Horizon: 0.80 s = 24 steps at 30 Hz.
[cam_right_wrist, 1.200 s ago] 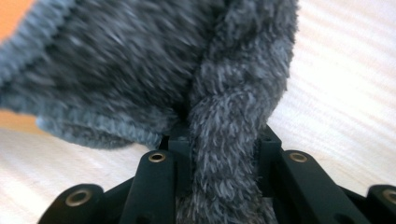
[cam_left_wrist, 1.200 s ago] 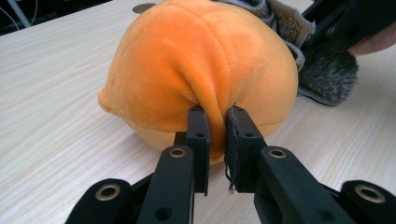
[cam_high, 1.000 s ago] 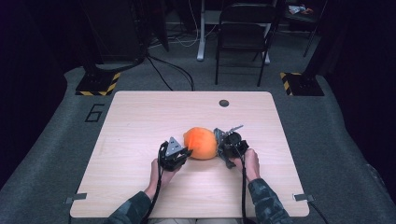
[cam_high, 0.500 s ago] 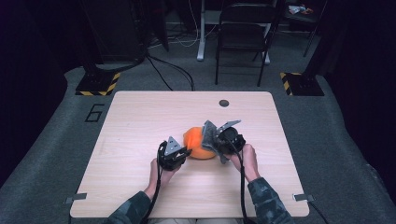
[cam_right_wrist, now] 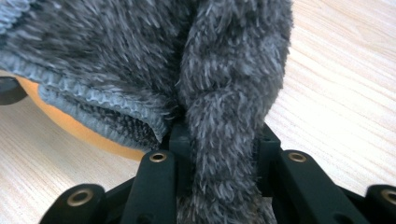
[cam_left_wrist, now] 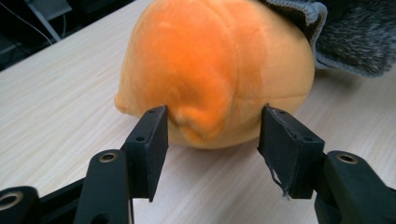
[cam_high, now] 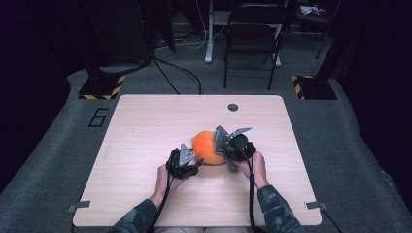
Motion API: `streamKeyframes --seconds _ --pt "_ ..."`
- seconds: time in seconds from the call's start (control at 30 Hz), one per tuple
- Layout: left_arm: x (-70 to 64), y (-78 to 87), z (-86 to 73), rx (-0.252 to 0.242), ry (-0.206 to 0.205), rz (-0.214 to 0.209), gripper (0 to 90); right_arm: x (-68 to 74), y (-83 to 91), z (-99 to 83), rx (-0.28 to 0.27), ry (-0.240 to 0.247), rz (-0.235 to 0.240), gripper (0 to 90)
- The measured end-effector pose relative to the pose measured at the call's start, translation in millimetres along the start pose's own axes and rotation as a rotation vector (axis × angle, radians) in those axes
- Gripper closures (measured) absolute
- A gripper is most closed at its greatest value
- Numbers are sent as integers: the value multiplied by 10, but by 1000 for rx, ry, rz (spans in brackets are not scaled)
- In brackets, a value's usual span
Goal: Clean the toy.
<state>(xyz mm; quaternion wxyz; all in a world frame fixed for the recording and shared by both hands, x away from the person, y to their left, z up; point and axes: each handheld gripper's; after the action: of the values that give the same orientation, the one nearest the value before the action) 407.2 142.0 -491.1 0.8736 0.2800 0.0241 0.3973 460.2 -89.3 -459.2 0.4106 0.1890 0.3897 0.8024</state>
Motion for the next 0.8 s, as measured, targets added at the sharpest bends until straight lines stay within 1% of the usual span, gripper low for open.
streamKeyframes --seconds 0.03,0.07,0.13,0.2,0.23,0.27,0.33,0.37,0.4,0.43,0.47,0.5,0.57,0.6,0.63,0.67,0.7,0.73,0.77,0.8 --pt "-14 -14 -2 2 -10 7 425 11 -2 1 1 -6 1 688" --pt "-14 -14 -2 2 -10 7 446 11 -5 0 -1 -5 -3 688" --pt "-33 -34 -16 -7 -15 15 511 13 -5 -1 -1 -5 -3 688" --pt "-28 -48 -30 -12 -11 13 606 17 -4 -5 -2 1 -4 688" --pt "-21 -47 -34 -13 -3 12 650 21 -3 -4 -2 -3 -9 688" --pt "-17 -49 -37 -18 5 12 688 18 1 -4 -1 3 -3 688" --pt "-9 -42 -38 -18 7 4 742 19 10 2 -4 14 -8 688" --pt "-5 -37 -37 -24 14 5 763 22 19 8 1 8 -8 688" --pt "-5 -37 -37 -24 14 5 778 22 19 8 1 8 -8 688" --pt "15 -19 -24 -27 26 -3 788 16 58 27 -4 -1 -8 688" --pt "15 -19 -24 -27 26 -3 795 12 86 39 -8 -4 -11 688" --pt "41 10 0 -29 47 -26 798 8 118 54 -15 -6 -14 689" --pt "61 42 30 -38 73 -42 802 4 204 87 -43 -3 -20 689" --pt "61 42 30 -38 73 -42 803 4 204 87 -43 -3 -20 689" --pt "76 75 59 -41 93 -62 803 26 303 130 -69 -11 -16 689" --pt "74 89 75 -46 103 -70 802 47 353 154 -91 -2 -12 689" --pt "66 107 93 -50 113 -87 803 85 405 178 -108 2 -9 689" --pt "58 126 113 -53 107 -93 802 129 447 205 -121 11 -5 689" --pt "36 137 130 -57 111 -98 803 178 483 229 -136 24 -1 689" --pt "36 137 130 -57 111 -98 802 178 483 229 -136 24 -1 689"
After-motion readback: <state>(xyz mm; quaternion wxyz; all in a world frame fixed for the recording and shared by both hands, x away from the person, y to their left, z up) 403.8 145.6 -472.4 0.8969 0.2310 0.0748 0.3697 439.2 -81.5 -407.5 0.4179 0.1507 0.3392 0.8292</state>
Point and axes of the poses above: each handheld gripper's, and its own axes: y roughly backward along the jaws, z roughly out of its top, x roughly to its left
